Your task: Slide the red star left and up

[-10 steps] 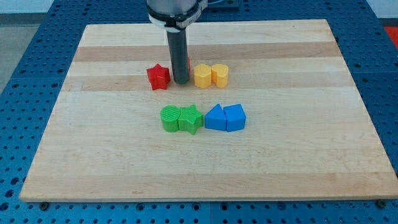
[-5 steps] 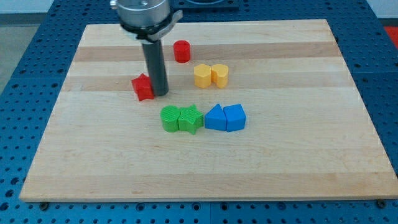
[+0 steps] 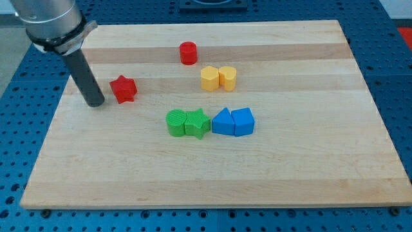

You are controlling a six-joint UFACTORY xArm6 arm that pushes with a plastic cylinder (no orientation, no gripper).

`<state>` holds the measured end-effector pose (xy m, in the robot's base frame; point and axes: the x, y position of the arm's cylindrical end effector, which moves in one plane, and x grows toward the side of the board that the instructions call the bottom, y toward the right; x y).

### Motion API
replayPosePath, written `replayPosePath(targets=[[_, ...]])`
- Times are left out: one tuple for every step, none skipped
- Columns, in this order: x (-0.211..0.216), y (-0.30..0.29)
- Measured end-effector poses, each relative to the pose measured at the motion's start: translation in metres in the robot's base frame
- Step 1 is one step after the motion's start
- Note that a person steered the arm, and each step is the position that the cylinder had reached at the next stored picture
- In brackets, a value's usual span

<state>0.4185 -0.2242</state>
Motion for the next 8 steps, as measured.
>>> replayPosePath(targets=[[-0.010, 0.020], [-0.002, 0.038], [0.002, 0.055], [0.002, 0.067], [0.002, 0.080], [-0.010, 0.081], [-0.026, 0.081], [-0.038, 0.083]])
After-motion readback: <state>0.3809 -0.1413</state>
